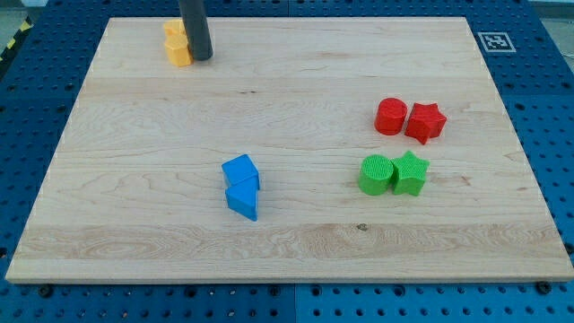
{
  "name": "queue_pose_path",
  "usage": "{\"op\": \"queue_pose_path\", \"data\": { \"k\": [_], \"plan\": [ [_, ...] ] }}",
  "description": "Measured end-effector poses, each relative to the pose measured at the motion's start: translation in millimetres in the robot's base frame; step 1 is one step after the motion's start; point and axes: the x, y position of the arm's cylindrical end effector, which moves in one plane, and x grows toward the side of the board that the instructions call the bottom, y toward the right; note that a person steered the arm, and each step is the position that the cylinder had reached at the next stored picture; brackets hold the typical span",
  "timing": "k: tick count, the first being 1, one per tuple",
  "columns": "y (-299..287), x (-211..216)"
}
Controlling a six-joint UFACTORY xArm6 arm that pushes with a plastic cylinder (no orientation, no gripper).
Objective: Push the green circle to the right of the yellow blocks
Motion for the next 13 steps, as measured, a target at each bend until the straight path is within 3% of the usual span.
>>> {"op": "queue_pose_path", "data": {
  "k": [1, 4, 7, 9, 13],
  "plan": [
    [4.9, 7.2],
    [213.5, 168.5],
    [342.7, 205.7],
    [356.8, 244.3],
    [213.8, 240.8]
  ]
}}
